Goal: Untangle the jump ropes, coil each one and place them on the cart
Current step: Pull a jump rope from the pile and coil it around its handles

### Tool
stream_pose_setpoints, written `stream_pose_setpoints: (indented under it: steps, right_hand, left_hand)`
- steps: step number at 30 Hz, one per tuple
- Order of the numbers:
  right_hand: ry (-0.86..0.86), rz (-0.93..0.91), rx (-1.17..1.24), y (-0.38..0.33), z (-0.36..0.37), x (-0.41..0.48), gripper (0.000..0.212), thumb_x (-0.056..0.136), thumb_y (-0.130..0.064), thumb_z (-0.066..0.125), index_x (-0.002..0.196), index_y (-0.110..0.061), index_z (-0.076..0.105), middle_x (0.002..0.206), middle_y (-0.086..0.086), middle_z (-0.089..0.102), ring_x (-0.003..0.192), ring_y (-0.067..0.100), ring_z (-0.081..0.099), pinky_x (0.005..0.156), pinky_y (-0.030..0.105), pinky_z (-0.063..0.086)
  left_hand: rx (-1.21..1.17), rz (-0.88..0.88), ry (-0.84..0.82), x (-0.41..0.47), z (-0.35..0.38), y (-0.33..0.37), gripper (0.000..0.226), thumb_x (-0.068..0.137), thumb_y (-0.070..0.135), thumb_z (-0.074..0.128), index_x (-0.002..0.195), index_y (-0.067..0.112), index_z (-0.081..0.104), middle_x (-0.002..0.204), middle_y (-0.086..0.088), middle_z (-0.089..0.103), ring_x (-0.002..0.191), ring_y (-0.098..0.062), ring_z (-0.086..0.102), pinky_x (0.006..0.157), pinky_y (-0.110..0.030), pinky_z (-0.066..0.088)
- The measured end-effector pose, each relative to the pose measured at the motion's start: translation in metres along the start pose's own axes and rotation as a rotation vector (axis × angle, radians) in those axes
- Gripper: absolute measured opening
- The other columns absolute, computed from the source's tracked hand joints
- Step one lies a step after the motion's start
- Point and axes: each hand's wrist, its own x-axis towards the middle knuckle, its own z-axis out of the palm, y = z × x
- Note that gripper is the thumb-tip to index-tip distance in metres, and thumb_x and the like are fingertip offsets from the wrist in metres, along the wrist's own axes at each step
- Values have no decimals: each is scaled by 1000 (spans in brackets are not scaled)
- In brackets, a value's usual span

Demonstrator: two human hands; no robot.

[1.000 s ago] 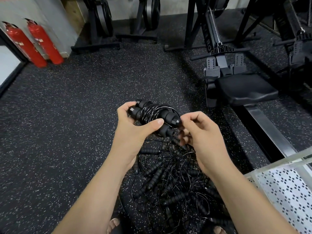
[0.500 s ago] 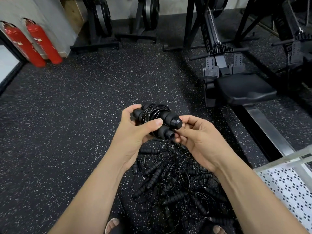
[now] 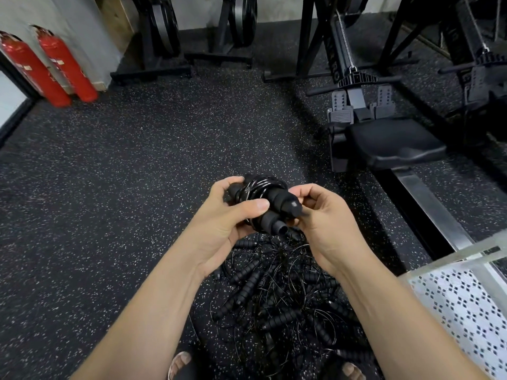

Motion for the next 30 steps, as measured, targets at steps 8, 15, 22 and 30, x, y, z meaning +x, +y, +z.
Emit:
stream_pose_setpoints:
  steps: [8, 15, 22, 30]
  right_hand:
    - [-79, -49, -267, -5, -5, -4, 34, 107, -3, 61, 114, -28, 83, 111, -3, 83, 109, 22, 77, 105, 48, 58]
    - [-42, 94, -217, -18, -4, -12, 34, 109, -11, 51, 132, -24, 73, 112, 1, 83, 108, 19, 79, 109, 47, 57]
    - [18, -57, -387, -41, -3, -40, 3, 101, -36, 73, 102, -37, 76, 99, -7, 80, 97, 19, 77, 94, 56, 62]
    - [90, -135, -521, -126, -47, -104, 15, 95, -37, 83, 102, -27, 74, 97, -7, 81, 91, 13, 77, 88, 52, 65]
  left_hand:
    - [236, 142, 116, -2, -7, 5, 89, 64, 18, 102, 132, 49, 55, 120, 3, 78, 116, -20, 75, 104, -45, 58]
    - [383, 169, 138, -7, -4, 7, 98, 59, 29, 105, 133, 60, 47, 119, 18, 75, 119, -13, 71, 110, -46, 53]
    - [327, 186, 96, -24, 20, 14, 97, 59, 35, 104, 134, 61, 49, 127, 9, 74, 122, -16, 71, 109, -49, 55]
    - [277, 237, -105, -64, 93, 72, 56, 110, 29, 60, 153, 60, 41, 144, 8, 68, 135, -11, 63, 123, -48, 41]
